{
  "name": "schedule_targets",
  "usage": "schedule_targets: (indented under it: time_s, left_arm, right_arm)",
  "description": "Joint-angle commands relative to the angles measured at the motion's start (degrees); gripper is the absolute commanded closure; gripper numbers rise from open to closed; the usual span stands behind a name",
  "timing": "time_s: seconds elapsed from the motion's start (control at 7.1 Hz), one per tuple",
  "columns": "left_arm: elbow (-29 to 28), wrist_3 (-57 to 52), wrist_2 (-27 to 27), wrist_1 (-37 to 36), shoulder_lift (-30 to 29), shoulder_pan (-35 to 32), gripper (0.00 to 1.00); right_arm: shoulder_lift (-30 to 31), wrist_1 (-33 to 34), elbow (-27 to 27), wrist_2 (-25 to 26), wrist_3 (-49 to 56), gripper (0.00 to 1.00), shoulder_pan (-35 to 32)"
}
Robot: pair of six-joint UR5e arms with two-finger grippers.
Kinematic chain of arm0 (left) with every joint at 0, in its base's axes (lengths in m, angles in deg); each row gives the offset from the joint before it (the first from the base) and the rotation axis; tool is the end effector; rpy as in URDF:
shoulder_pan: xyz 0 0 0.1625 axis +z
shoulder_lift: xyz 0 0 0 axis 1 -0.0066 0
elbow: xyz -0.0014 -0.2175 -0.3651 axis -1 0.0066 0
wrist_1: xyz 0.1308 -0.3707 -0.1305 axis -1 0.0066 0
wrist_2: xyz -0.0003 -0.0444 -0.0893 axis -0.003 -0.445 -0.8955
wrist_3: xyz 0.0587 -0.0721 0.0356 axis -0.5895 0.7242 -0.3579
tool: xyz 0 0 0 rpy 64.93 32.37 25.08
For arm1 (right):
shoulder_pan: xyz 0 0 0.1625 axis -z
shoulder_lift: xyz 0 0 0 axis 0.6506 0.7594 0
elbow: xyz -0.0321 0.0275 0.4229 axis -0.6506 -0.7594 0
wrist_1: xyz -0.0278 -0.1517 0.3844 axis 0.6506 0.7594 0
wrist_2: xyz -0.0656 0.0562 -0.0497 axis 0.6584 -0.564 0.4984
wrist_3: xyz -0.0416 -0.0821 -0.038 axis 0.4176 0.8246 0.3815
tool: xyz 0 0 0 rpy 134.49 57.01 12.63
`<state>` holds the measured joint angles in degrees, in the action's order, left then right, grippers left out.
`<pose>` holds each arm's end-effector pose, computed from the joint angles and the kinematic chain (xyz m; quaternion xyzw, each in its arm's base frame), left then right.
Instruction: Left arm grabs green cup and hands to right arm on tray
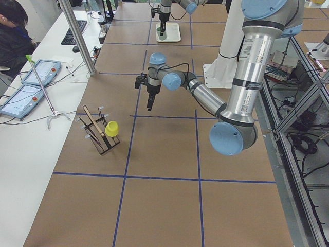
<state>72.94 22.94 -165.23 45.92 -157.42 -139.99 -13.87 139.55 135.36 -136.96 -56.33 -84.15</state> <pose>0.2644 -0.4705 0.4055 0.0928 0.3169 0.0378 0.9432 -0.3252 -0.4443 0.2805 0.0994 -0.3605 -0.0442 0.9264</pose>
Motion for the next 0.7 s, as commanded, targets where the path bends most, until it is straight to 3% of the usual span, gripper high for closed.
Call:
schedule_targets:
  time_s: [0.0,0.28,0.56]
  left_arm:
    - [0.22,-25.53,-10.78,-0.37,10.97,-16.34,0.00]
    - [-7.82,-43.87,-22.11,-1.32,14.61,-32.17,0.00]
    - [-8.31,-45.09,-24.45,-1.51,23.36,-36.89,0.00]
  right_arm:
    - [9.43,0.90,0.86,-7.76,20.32,1.00,-11.31]
    - [20.23,-2.41,0.34,-16.55,36.43,1.00,-23.00]
    - [28.42,-9.34,-0.54,-18.17,38.97,1.00,-25.87]
